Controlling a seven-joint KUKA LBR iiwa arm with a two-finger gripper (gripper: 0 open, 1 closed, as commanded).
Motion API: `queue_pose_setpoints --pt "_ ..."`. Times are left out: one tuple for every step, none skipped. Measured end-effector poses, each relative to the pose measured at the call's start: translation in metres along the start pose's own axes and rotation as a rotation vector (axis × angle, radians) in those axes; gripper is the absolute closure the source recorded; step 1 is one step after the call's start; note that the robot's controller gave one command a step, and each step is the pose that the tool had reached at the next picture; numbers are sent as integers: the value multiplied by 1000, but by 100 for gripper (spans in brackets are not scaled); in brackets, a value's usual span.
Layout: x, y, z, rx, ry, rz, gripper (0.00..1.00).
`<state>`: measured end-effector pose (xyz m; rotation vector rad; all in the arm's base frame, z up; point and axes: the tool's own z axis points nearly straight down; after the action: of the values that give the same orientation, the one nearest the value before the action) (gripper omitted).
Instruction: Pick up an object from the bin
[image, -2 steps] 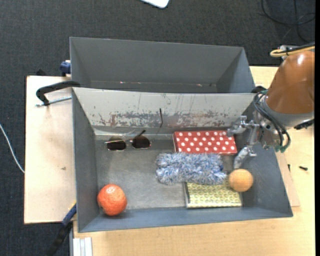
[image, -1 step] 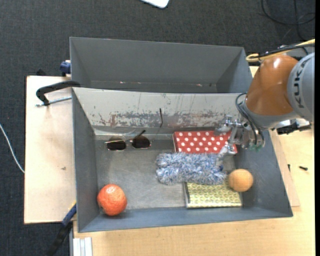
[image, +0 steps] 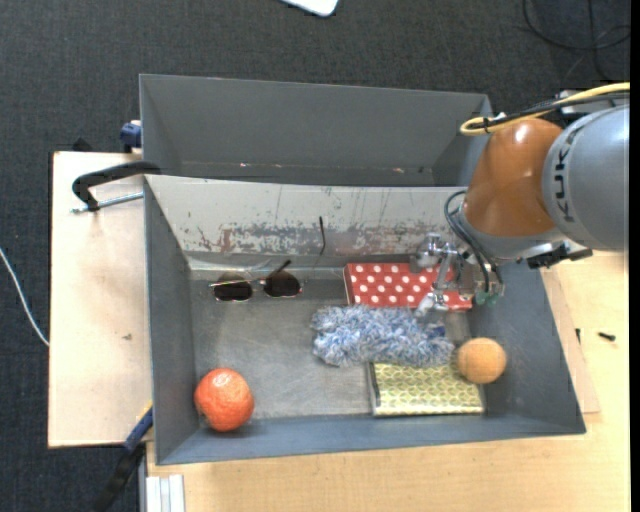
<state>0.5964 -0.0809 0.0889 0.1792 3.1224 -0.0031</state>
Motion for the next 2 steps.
queue_pose_setpoints --pt "-4 15 4 3 -6 -215 0" --pt "-6 25 8 -1 1 95 0"
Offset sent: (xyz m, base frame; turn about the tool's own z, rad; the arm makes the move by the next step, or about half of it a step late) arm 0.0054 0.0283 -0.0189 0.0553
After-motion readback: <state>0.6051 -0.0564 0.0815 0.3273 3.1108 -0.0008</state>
